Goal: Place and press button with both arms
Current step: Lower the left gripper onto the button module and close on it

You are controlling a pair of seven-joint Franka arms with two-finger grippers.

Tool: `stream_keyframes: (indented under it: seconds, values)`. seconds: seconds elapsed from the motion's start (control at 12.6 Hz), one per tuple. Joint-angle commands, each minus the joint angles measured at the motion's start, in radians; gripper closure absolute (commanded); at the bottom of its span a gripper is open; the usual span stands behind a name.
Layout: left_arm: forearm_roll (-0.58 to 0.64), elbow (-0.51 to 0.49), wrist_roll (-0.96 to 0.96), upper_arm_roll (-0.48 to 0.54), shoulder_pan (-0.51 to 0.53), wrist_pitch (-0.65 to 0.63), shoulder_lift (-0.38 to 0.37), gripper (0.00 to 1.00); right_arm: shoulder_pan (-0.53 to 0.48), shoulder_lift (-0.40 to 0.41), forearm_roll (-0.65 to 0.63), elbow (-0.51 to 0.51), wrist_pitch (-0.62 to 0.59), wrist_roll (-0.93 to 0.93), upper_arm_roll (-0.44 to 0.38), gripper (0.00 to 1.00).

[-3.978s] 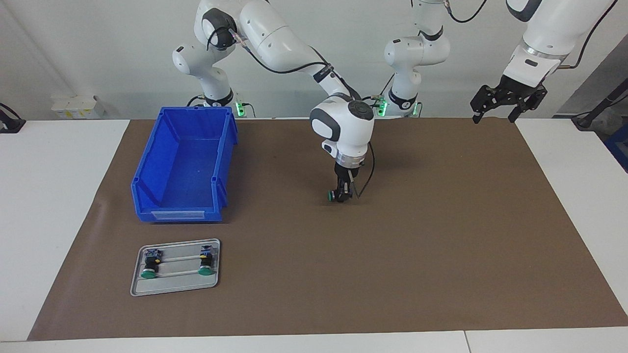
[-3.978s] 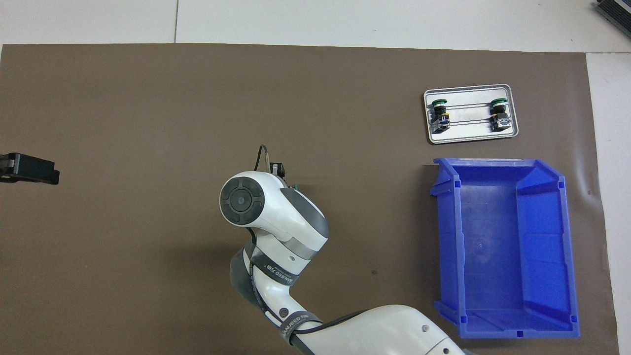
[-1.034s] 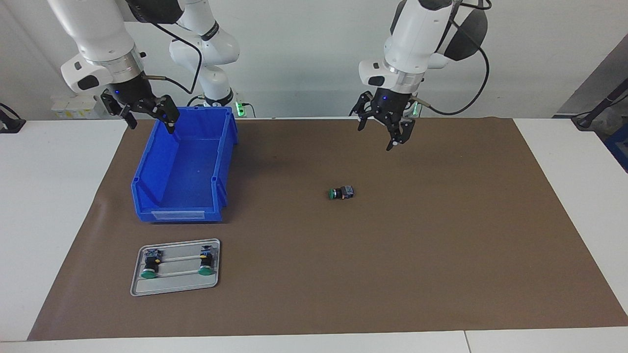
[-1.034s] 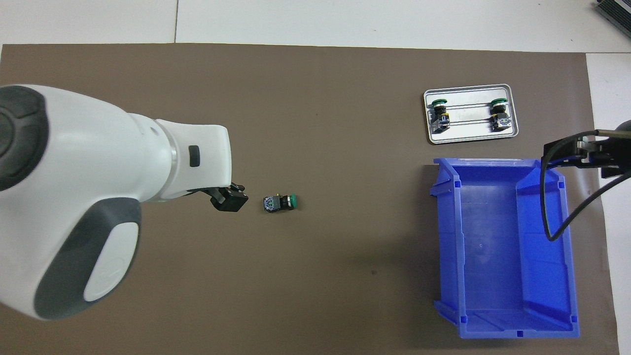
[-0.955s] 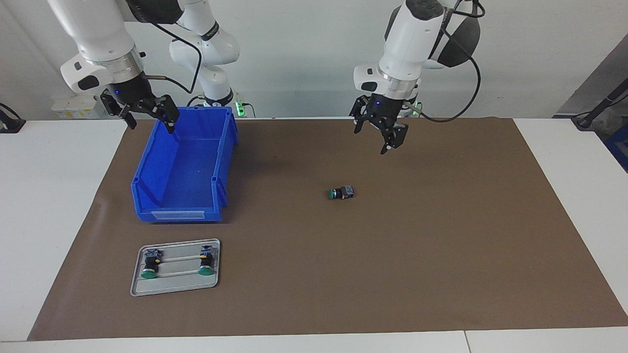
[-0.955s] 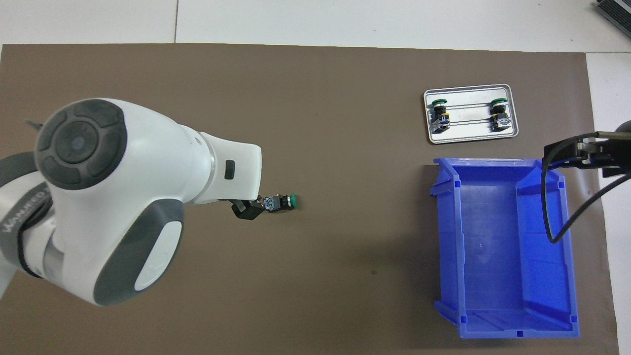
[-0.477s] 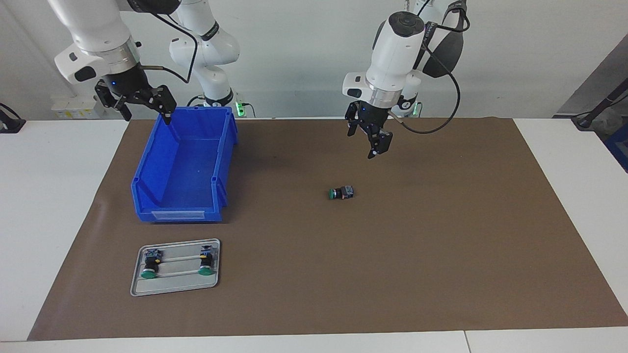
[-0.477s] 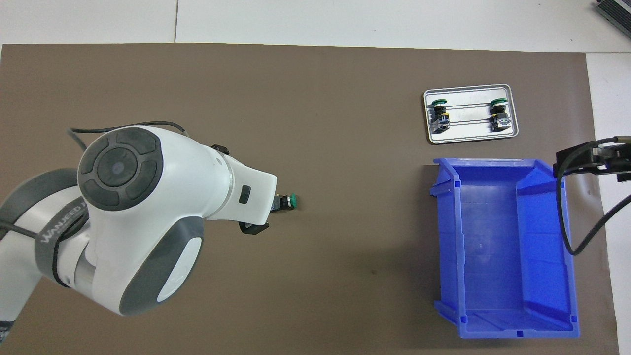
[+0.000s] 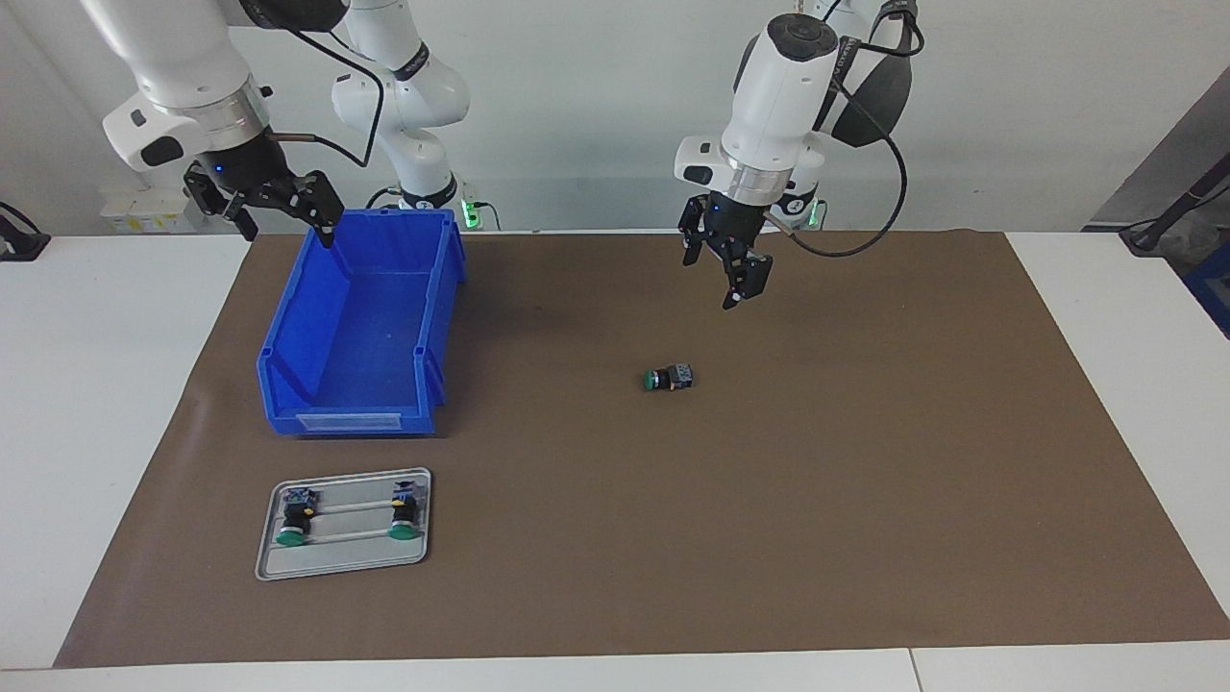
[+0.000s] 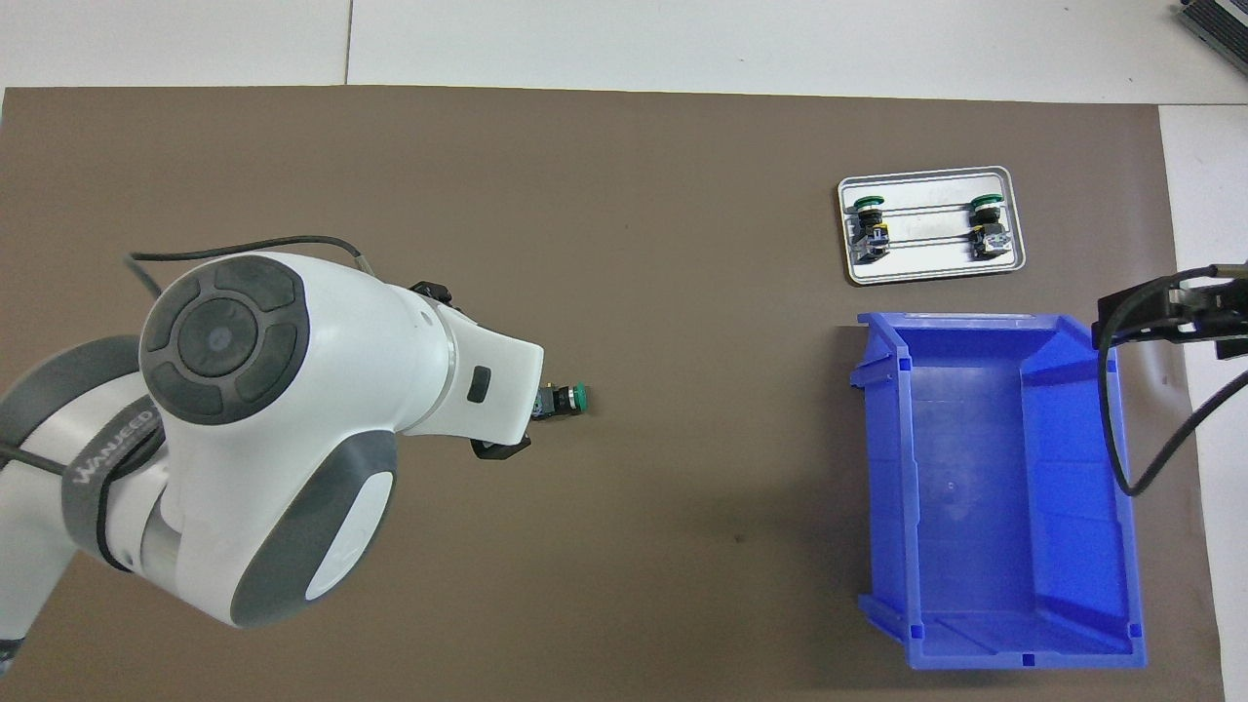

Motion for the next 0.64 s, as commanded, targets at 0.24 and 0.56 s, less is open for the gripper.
stream_keyframes:
  seconds: [0.24,0.56]
  values:
    - [-0.009,-0.119,0.187,0.01,-0.014,0.118,-0.056,0.1,-0.014,0.001,0.008,0.003,-0.004,-0.002,0.006,0.0]
    - [-0.009,-0.163,0.315,0.01,-0.017,0.167,-0.035,0.28,-0.017,0.001,0.008,0.003,-0.004,-0.002,0.006,0.0]
